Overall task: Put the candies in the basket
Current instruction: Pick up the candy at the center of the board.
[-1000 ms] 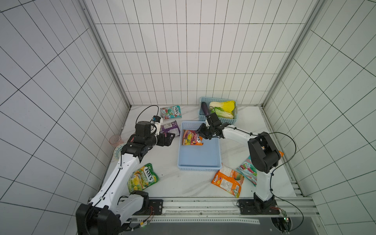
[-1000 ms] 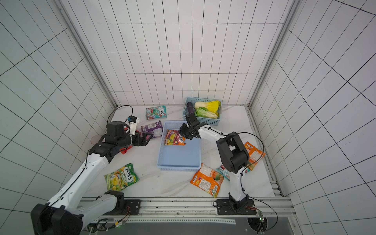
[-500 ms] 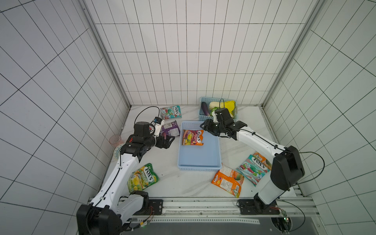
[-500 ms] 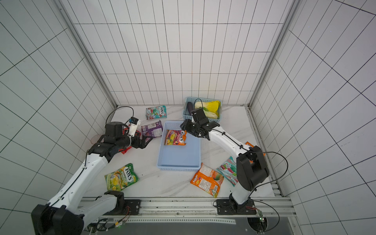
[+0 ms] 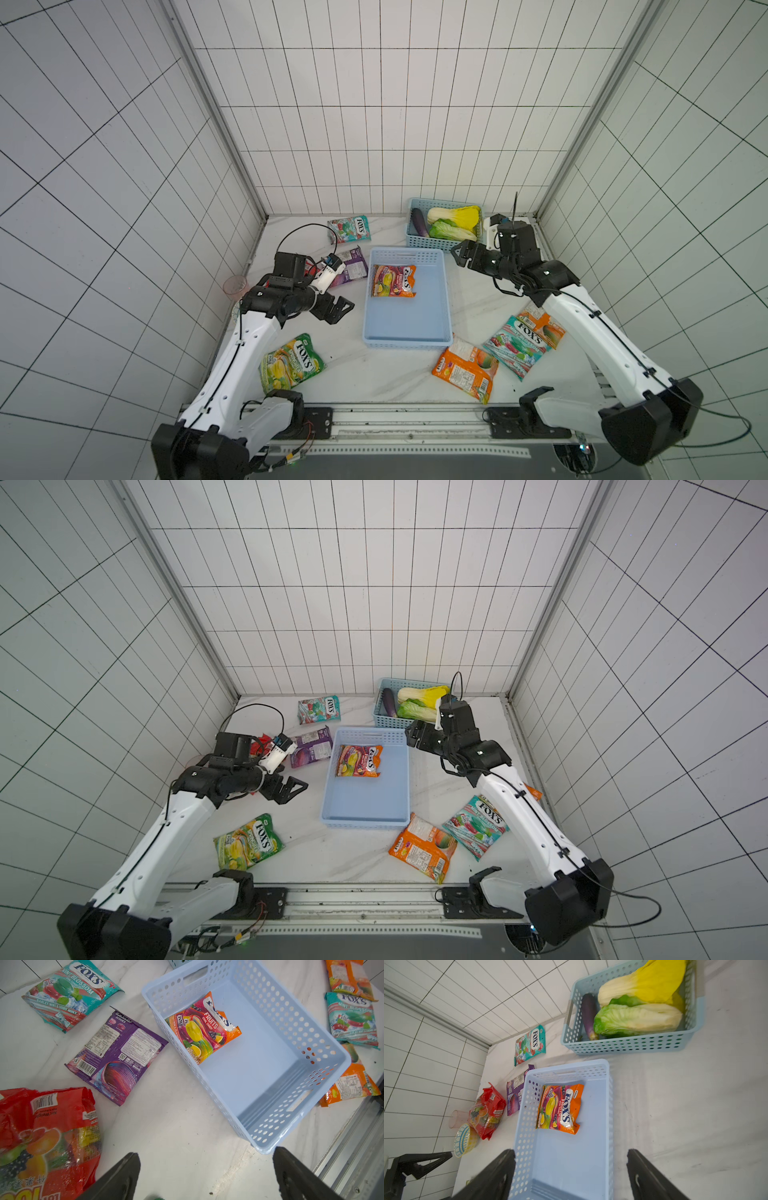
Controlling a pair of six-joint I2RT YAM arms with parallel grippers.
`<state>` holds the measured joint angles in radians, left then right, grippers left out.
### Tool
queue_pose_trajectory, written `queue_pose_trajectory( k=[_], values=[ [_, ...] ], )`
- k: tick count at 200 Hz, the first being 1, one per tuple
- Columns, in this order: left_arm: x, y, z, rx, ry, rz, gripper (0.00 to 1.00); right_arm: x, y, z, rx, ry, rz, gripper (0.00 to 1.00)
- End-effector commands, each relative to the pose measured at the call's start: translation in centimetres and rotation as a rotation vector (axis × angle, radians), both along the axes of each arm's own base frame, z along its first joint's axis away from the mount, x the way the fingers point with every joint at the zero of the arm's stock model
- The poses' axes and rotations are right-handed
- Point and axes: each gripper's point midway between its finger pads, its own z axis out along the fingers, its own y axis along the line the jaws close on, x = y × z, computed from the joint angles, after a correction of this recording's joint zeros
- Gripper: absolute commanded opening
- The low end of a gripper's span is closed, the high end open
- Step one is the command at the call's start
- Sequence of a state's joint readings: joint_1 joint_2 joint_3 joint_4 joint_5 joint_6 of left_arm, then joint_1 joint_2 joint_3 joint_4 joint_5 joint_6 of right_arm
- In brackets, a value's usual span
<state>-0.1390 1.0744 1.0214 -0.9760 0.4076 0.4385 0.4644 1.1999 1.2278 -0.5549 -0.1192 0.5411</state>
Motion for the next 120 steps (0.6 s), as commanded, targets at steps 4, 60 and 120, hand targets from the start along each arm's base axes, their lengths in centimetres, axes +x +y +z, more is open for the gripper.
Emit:
queue_pose_trajectory(
  k=[4, 60, 120],
  values=[
    [-2.0, 2.6, -1.2, 0.188, 0.071, -0.065, 0.98, -1.8, -3.9, -0.3, -0.169, -0.047, 0.000, 0.92],
    [-5.2, 5.7, -3.5, 0.315, 0.216, -0.116, 0.97, -4.4, -8.2, 0.5, -0.439, -0.212, 0.045, 0.99],
    [-7.0, 9.5, -6.7, 0.428, 0.336, -0.141, 0.98, -6.1, -10.2, -0.6, -0.543, -0.377, 0.026, 0.99]
  ],
)
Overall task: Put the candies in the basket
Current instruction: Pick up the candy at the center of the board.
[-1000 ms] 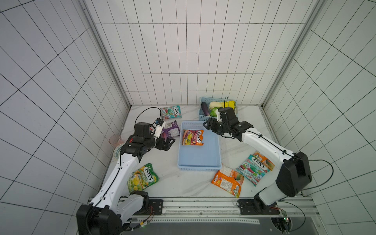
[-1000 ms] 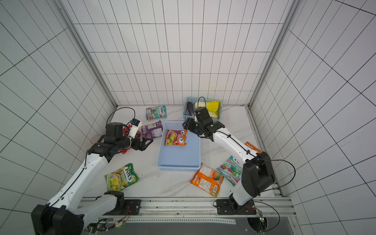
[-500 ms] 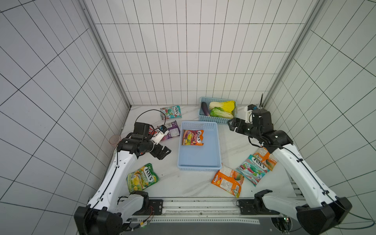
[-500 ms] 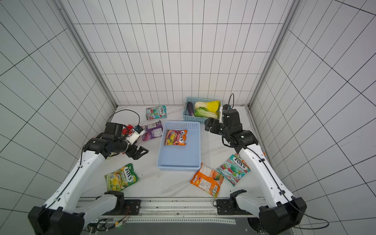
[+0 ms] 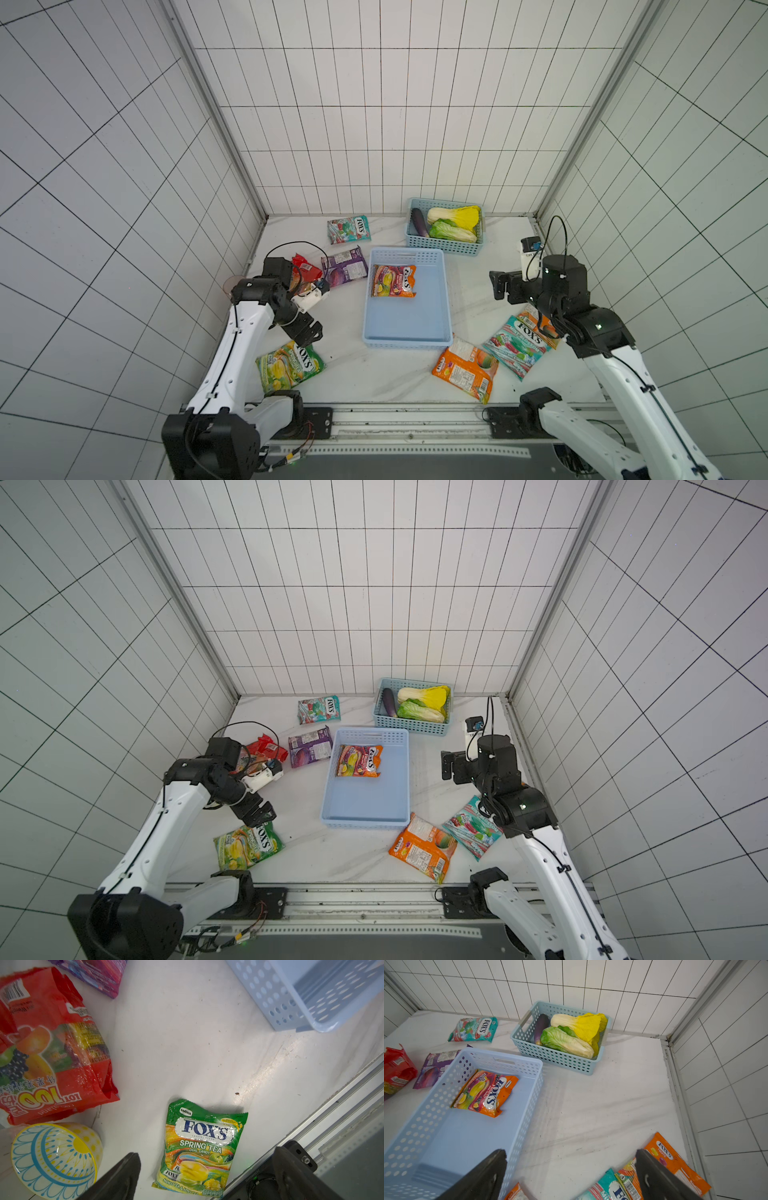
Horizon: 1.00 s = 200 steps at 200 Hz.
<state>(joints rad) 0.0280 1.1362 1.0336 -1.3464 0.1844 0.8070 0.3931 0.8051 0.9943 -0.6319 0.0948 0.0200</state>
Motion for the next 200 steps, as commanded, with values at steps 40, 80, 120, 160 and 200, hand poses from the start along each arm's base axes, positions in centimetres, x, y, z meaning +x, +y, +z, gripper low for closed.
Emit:
queue_pose_trajectory(
  k=[40, 80, 120, 160, 200],
  values=[
    [-0.8, 3.7, -2.9, 0.104, 0.110, -0.043, 0.98, -1.4, -1.9, -1.4, -0.100, -0.198, -0.022, 0.99],
    [0.2, 5.6, -4.8, 0.152, 0.116, -0.075, 0.97, -1.6, -2.3, -1.5, -0.098, -0.268, -0.041, 0.99],
    [1.2, 7.2, -6.6, 0.188, 0.097, -0.079, 0.97, -1.5, -2.1, -2.1, -0.089, -0.274, -0.035, 0.99],
    [0.8, 7.5, -9.1, 0.194, 0.114, -0.144, 0.97, -1.6, -2.1, -2.0, -0.084, -0.290, -0.040, 0.99],
    [0.0, 8.6, -11.7, 0.198, 0.175, -0.165, 0.94, -1.8, -2.1, -2.0, -0.080, -0.294, -0.037, 0.99]
  ],
)
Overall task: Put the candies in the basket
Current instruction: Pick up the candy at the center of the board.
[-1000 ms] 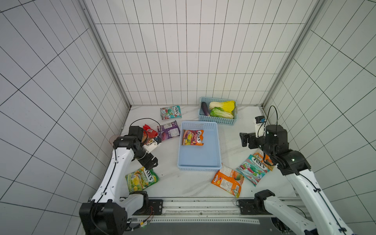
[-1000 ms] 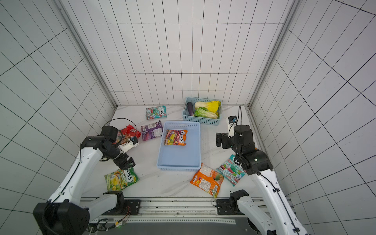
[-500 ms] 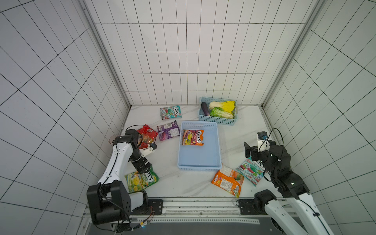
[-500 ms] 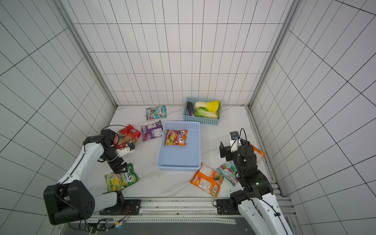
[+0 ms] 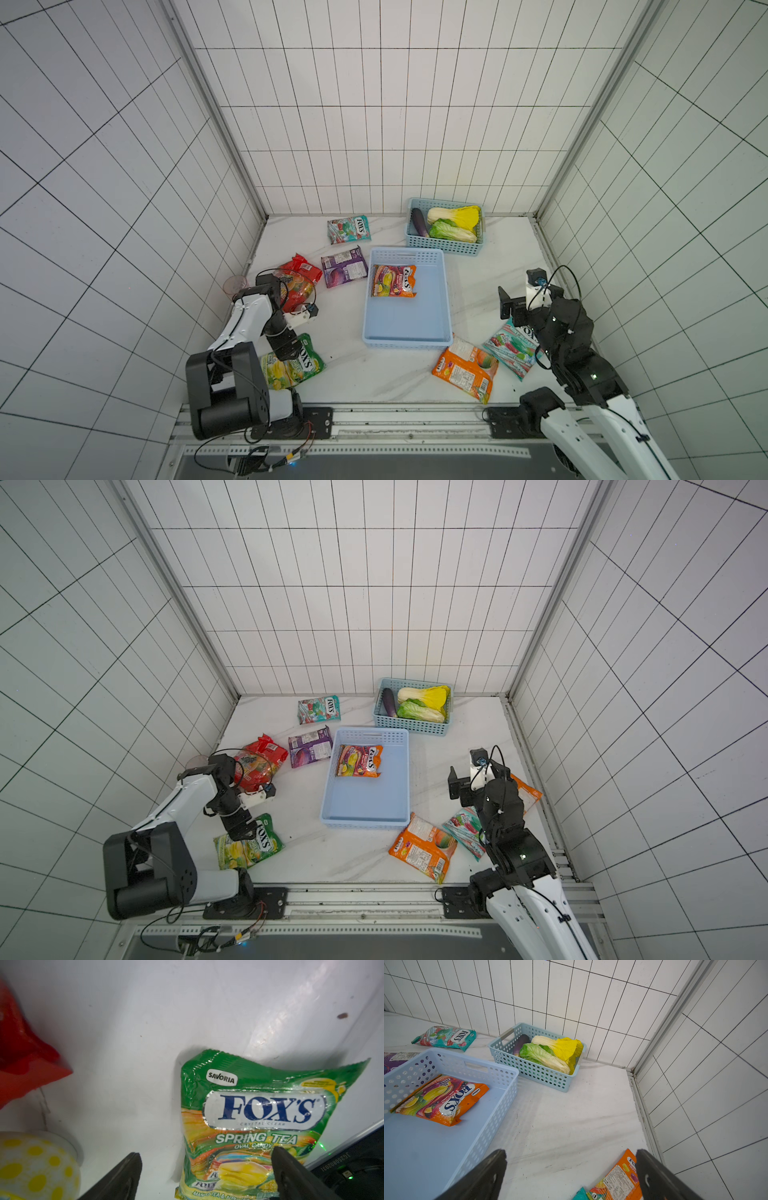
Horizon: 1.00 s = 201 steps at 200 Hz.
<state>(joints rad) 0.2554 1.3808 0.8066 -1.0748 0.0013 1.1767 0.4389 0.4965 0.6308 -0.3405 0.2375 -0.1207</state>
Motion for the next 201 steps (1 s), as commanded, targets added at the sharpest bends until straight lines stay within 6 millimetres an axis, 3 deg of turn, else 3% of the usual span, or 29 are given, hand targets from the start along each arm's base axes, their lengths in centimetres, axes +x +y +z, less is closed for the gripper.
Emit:
queue_pose_trajectory(
  k=[1, 39, 77, 89, 105, 119, 201],
  values=[
    [0.7, 1.0, -1.4, 0.012, -0.013, -0.037, 0.94, -0.1, -0.1, 0.3, 0.004, -0.031, -0.005, 0.99],
    [0.6, 1.1, -3.4, -0.021, 0.064, -0.026, 0.83, 0.0, 0.1, 0.3, 0.003, -0.032, 0.001, 0.99],
    [0.6, 0.2, -4.2, -0.081, 0.087, 0.022, 0.62, 0.2, -0.3, 0.2, -0.011, -0.032, -0.022, 0.99],
    [0.6, -0.2, -4.3, -0.099, 0.075, 0.004, 0.48, 0.0, -0.2, 0.4, -0.004, -0.038, -0.012, 0.99],
    [1.1, -0.2, -4.1, -0.095, 0.052, 0.012, 0.17, 0.1, -0.4, 0.3, -0.008, -0.041, -0.021, 0.99],
    [1.3, -0.5, -3.4, -0.111, 0.043, 0.028, 0.00, 0.3, -0.4, 0.1, -0.017, -0.031, -0.029, 0.99],
    [3.4, -3.4, 0.7, -0.126, -0.093, -0.102, 0.00, 0.1, -0.5, 0.5, -0.003, -0.056, -0.027, 0.99]
  ],
)
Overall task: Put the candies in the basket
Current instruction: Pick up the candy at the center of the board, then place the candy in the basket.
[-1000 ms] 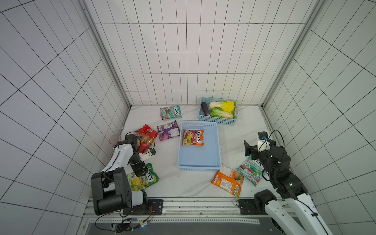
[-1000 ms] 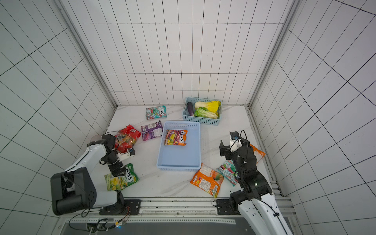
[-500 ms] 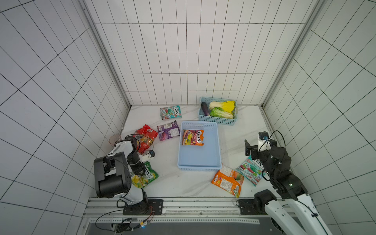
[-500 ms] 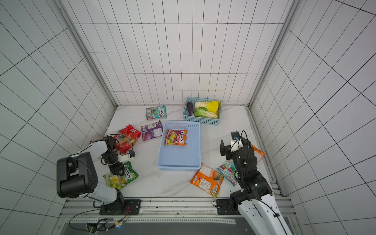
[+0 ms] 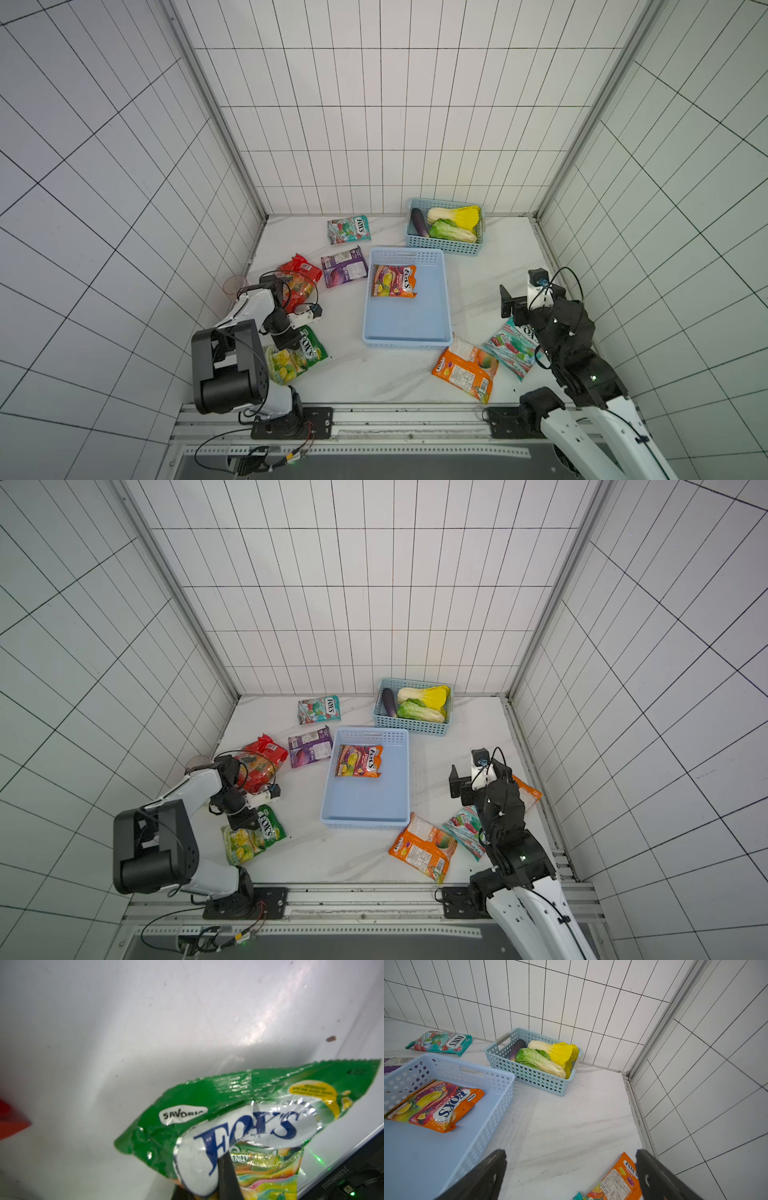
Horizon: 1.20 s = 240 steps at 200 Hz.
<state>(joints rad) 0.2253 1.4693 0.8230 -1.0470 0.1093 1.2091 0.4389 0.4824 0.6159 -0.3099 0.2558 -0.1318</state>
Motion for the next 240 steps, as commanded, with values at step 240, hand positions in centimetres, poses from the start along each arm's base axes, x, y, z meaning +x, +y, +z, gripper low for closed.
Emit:
queue_pose_trajectory(
  k=[240],
  values=[
    [12.0, -25.7, 20.2, -0.229, -0.655, -0.579, 0.00, -0.1, -0.6, -0.2, -0.002, -0.021, -0.031, 0.99]
  ],
)
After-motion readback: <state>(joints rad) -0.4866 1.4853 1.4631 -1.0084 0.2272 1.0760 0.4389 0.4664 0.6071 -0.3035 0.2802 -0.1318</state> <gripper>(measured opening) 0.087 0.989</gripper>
